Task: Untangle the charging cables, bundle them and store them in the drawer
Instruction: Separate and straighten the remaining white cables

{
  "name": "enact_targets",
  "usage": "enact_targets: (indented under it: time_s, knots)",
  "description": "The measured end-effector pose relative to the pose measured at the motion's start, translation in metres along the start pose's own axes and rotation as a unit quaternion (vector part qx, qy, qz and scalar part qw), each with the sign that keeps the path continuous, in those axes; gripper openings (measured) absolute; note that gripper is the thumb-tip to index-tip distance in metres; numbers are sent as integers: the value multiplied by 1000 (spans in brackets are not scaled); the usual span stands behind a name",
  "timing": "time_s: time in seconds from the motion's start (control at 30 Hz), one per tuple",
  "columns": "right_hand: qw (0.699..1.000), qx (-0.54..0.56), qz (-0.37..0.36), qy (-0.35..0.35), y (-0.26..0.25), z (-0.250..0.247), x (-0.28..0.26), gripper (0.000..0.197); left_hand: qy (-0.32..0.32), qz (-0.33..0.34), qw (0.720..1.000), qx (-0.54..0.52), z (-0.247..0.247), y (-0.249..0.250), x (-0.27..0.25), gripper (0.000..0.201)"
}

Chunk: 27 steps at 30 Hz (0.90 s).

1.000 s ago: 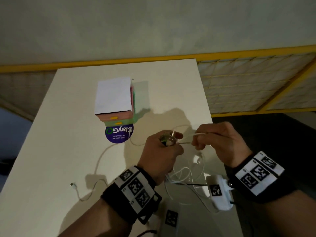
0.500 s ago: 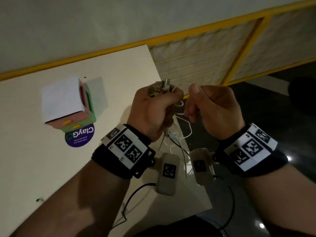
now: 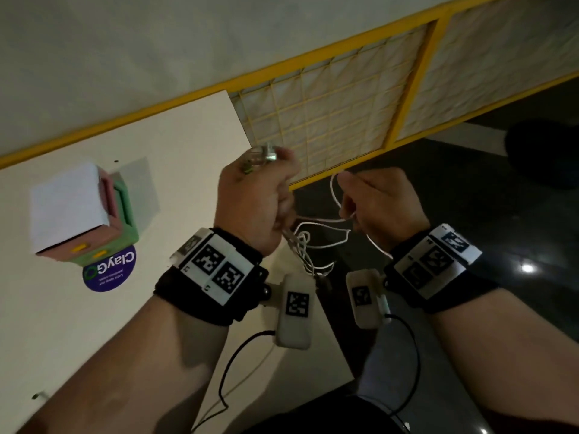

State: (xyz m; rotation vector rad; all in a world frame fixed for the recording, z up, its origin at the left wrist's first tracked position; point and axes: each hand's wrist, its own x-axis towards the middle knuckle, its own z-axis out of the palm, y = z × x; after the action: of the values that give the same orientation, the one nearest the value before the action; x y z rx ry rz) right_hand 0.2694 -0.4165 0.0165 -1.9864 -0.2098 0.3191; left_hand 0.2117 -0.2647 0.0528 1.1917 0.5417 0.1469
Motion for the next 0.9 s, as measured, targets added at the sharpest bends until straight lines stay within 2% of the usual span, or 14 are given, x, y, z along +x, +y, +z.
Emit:
enact_targets:
  time_s: [0.07, 0.1, 0.17, 0.2, 0.23, 0.27, 0.33, 0.37, 0.4, 0.43, 0.5, 0.6, 0.73, 0.9]
  knots:
    - [990, -113, 80, -35, 15, 5, 6, 47, -6, -5, 1000, -21, -5, 2, 0, 28]
    - [978, -179, 92, -50, 21, 9, 9, 43, -9, -6, 1000, -23, -7, 4, -1, 35]
    - [966, -249, 57, -45, 25, 16, 9, 35, -21, -5, 1000, -19, -7, 4, -3, 42]
    - [974, -223, 13, -47, 22, 19, 8, 34, -27, -5, 999, -17, -7, 4, -3, 44]
    - [986, -143, -51, -74, 19, 24, 8, 37, -32, -4, 999, -17, -8, 4, -2, 46]
    - [985, -21, -102, -139, 14, 29, 7, 39, -38, -1, 999, -18, -10, 3, -2, 47]
    - [932, 185, -119, -288, -2, 42, 0, 38, -66, 7, 997, -29, -14, 5, -1, 47]
    - [912, 205, -121, -335, -7, 51, -3, 32, -89, 9, 995, -40, -17, 7, -2, 44]
    - [908, 178, -125, -358, -14, 60, -6, 23, -115, 9, 992, -54, -19, 10, -3, 40]
    - [916, 131, -131, -356, -17, 69, -6, 16, -140, 9, 988, -66, -22, 13, -4, 37]
    - [939, 24, -127, -317, -15, 84, -2, 21, -177, 24, 981, -74, -26, 20, -6, 31]
    - [955, -27, -113, -274, -3, 95, 7, 30, -192, 54, 978, -66, -33, 28, -6, 28]
    - [969, -104, 18, -225, 31, 93, 21, 33, -171, 51, 981, -78, -43, 26, -8, 30]
    - [959, -159, 102, -210, 63, 103, 22, 30, -154, 32, 982, -103, -49, 15, -10, 30]
